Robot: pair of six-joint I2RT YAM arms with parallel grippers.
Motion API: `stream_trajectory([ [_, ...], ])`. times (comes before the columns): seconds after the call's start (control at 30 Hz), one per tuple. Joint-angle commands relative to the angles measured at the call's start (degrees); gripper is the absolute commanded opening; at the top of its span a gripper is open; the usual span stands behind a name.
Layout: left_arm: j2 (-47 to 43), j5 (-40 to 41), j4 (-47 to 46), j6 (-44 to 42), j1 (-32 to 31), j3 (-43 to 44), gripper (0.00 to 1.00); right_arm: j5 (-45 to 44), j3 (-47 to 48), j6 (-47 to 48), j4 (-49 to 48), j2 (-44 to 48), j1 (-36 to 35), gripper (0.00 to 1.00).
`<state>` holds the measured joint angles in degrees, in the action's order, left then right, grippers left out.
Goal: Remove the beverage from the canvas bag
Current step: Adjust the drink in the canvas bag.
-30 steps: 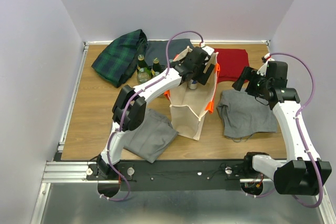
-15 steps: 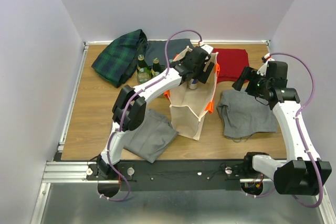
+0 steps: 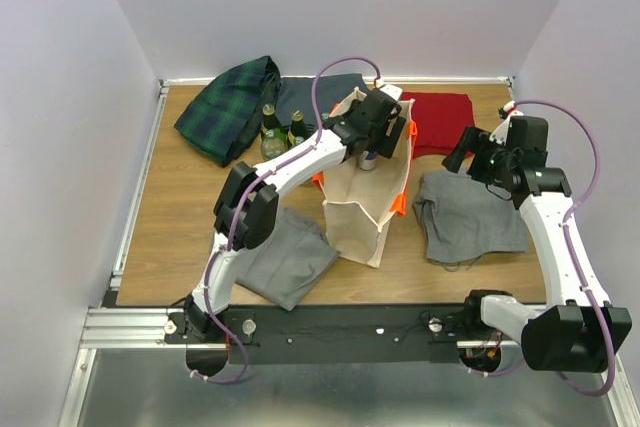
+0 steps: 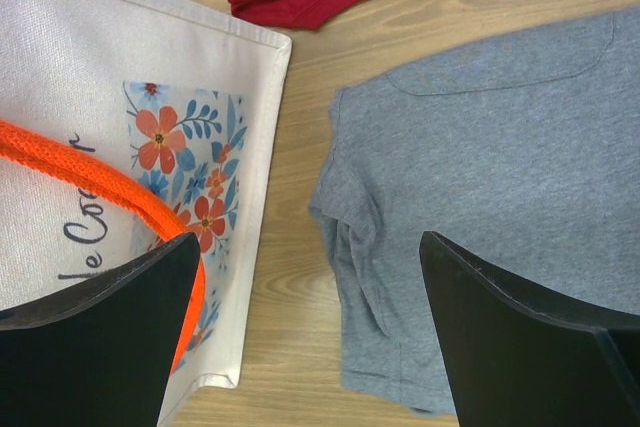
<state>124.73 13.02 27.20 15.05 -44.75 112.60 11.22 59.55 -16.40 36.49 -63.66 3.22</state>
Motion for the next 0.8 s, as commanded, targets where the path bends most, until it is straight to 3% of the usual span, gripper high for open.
stream_trajectory([
  [0.0,-0.36,3.07,1.01,1.47,-0.25,1.75,0.93,-0.41,-0.31,0.76,-1.07,0.03,0.38,1.00],
  [0.77,1.66,7.46,-1.97,3.41,-1.65,0.61,0.88,-0.15,-0.40,0.67,-1.42,-0.33,0.38,1.00],
])
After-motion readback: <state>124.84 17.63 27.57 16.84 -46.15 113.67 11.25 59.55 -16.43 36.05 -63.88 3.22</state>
